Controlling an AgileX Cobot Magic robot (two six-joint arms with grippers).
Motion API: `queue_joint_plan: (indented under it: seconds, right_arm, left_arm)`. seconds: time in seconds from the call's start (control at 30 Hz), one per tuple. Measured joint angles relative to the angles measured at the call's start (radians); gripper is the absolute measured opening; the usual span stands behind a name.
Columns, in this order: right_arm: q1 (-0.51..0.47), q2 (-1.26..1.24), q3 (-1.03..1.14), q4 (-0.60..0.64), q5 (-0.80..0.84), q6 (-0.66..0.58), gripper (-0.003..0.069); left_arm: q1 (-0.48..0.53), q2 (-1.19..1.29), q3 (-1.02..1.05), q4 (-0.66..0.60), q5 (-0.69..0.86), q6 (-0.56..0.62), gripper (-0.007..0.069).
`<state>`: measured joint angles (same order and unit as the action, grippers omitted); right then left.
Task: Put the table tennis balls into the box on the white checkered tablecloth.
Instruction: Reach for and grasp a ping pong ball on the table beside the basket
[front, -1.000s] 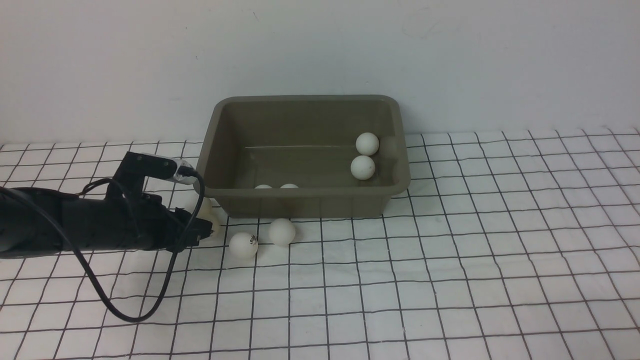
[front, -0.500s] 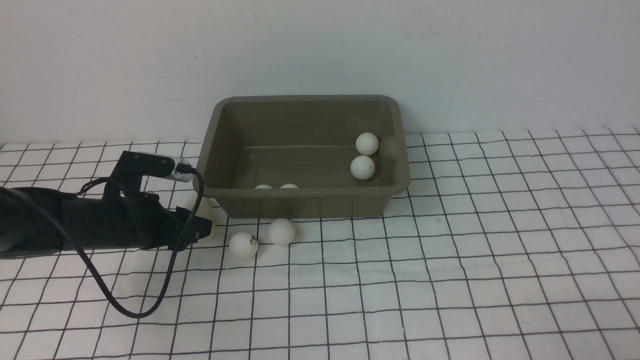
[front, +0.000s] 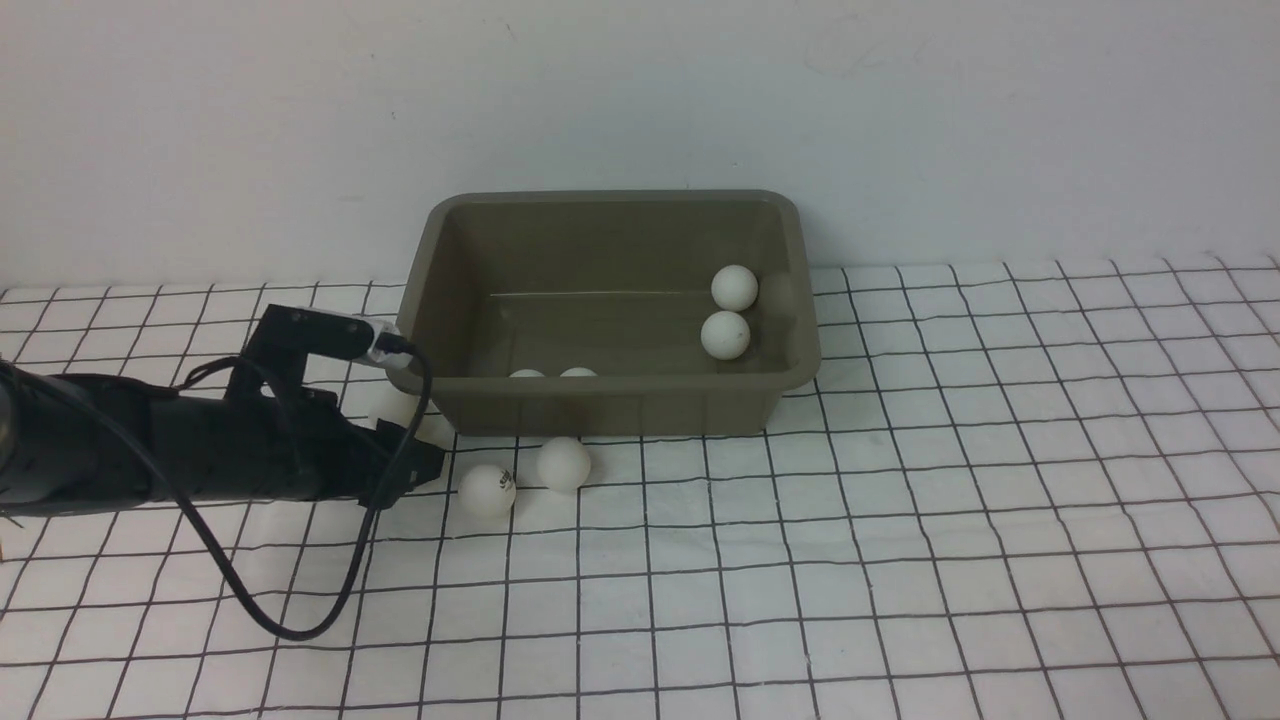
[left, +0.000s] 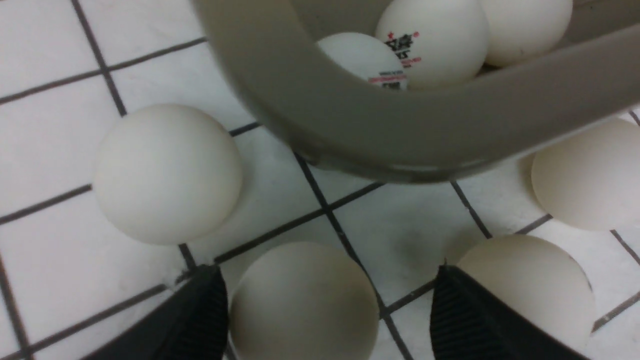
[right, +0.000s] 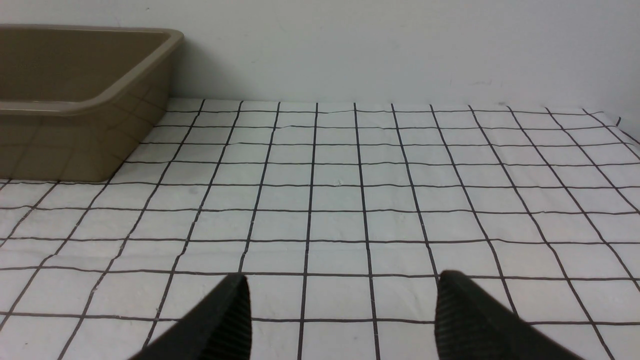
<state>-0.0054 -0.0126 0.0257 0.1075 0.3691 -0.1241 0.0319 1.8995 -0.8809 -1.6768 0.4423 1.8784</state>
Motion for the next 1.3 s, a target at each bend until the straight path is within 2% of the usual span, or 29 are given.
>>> queue_joint_plan:
  seconds: [0.43, 0.63, 0.8, 1.1, 1.3]
  right_arm:
    - [0.000, 0.000, 0.000, 0.000, 0.000, 0.000, 0.0451]
    - [0.000, 0.000, 0.000, 0.000, 0.000, 0.000, 0.0451]
    - [0.000, 0.000, 0.000, 0.000, 0.000, 0.000, 0.0451]
    - [0.000, 0.000, 0.000, 0.000, 0.000, 0.000, 0.0451]
    - [0.000, 0.000, 0.000, 0.000, 0.000, 0.000, 0.0451]
  left_arm:
    - [-0.022, 0.032, 0.000, -0.036, -0.039, 0.031, 0.0484]
    - [-0.023, 0.033, 0.000, -0.037, -0.028, 0.032, 0.0351]
    - [-0.023, -0.004, 0.000, -0.022, 0.056, 0.031, 0.0352]
    - [-0.024, -0.150, 0.000, 0.256, 0.104, -0.225, 0.0352]
    - [-0.024, -0.223, 0.000, 0.261, 0.151, -0.249, 0.0352]
